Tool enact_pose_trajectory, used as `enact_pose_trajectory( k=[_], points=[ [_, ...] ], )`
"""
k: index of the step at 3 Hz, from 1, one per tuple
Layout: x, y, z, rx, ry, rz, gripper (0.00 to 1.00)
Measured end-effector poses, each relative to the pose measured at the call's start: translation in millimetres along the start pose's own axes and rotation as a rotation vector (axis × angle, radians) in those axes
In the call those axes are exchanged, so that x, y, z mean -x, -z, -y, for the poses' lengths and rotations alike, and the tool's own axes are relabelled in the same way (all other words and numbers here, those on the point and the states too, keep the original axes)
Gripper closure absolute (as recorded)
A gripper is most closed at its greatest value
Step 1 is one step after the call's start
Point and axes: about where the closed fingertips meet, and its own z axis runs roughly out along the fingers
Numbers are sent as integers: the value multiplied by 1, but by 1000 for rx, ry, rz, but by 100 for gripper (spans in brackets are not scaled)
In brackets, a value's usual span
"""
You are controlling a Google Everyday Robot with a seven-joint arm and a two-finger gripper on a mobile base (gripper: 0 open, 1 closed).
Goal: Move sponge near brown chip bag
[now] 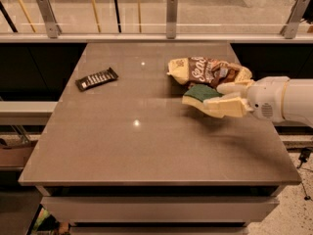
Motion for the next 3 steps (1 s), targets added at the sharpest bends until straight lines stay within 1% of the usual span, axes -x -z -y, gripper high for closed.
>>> enact_pose_trajectory(
  k=[1,2,3],
  points=[
    [-4,-13,21,12,12,12,100],
    [-12,-23,32,8,35,1,100],
    [-24,-31,35,-12,56,-51,100]
  ],
)
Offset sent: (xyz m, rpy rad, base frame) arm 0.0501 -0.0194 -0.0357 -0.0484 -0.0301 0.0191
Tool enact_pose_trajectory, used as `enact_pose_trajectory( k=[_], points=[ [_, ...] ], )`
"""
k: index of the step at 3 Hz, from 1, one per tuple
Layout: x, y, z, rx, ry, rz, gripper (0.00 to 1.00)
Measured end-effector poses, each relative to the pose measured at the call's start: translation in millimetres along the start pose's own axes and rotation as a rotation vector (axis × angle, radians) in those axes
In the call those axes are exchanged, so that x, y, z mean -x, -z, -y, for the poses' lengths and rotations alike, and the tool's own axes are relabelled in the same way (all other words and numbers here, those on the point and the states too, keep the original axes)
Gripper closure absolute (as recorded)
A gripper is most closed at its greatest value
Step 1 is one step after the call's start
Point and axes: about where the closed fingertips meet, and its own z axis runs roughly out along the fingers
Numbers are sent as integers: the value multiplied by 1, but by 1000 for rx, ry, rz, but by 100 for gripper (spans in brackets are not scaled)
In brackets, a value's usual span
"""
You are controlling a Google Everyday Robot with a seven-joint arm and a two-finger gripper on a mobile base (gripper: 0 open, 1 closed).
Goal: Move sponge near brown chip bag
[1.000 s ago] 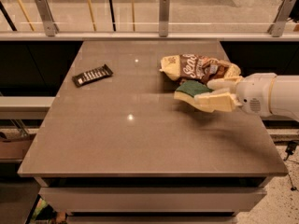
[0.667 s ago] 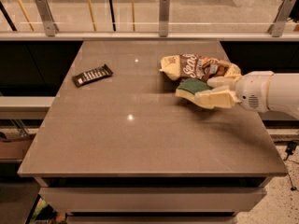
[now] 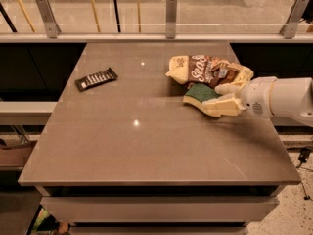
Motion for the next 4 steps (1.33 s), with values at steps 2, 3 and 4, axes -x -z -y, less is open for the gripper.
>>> enact_pose_trajectory(
  k=[2,3,4],
  points=[
    [-15,-8,-4,-12,13,-80,100],
    [-14,-7,-4,-12,13,-80,100],
    [-12,-8,-5,-9,16,-79,82]
  ],
)
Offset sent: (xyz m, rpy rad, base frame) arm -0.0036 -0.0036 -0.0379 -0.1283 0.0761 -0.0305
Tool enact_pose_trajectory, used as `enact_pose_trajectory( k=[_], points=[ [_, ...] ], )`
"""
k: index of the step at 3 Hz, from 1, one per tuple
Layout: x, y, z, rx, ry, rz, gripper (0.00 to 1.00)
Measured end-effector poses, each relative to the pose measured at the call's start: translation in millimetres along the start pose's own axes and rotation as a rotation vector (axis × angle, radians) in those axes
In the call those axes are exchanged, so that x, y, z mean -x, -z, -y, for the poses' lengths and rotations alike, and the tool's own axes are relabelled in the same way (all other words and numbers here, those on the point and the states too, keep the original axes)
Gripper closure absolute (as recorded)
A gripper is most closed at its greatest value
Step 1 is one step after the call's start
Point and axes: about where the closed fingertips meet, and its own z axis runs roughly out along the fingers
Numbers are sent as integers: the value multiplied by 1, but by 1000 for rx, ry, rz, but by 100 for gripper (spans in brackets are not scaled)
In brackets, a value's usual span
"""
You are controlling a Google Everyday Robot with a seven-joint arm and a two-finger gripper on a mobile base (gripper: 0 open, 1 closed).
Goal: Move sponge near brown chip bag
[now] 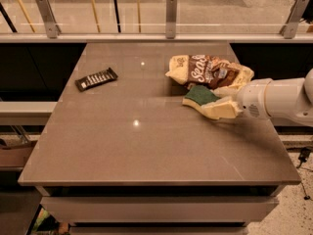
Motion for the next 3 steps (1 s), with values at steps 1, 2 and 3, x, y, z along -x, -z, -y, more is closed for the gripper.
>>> enact_pose_trajectory(
  k=[1,2,3],
  points=[
    [2,-1,-1,2,3,1,59],
    [4,-1,-3,4,7,2,36],
    [6,-2,-4,6,10,3,13]
  ],
)
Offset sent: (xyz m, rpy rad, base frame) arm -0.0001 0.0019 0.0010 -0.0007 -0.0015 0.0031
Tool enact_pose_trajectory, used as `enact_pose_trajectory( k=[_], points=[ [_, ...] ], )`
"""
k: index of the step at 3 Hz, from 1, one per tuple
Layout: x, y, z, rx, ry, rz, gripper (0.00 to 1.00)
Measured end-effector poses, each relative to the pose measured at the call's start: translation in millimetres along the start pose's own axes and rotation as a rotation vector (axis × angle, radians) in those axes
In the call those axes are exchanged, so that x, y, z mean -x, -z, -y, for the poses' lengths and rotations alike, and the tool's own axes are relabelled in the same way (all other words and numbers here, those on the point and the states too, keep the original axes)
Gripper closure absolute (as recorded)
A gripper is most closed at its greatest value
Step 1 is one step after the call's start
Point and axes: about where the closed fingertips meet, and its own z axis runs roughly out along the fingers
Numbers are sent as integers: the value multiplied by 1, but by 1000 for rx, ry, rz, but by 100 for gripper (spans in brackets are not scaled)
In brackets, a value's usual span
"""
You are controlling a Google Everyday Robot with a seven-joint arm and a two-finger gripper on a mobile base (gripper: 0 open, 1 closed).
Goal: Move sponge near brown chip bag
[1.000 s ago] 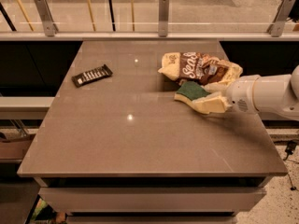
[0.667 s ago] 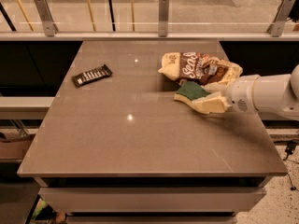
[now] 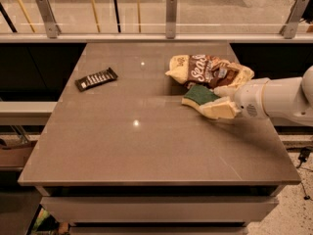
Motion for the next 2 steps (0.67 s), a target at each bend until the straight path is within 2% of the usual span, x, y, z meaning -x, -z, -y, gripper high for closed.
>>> enact_pose_trajectory(
  k=[1,2],
  points=[
    [2,0,-1,2,3,1,0],
    [2,0,-1,2,4,1,0]
  ],
)
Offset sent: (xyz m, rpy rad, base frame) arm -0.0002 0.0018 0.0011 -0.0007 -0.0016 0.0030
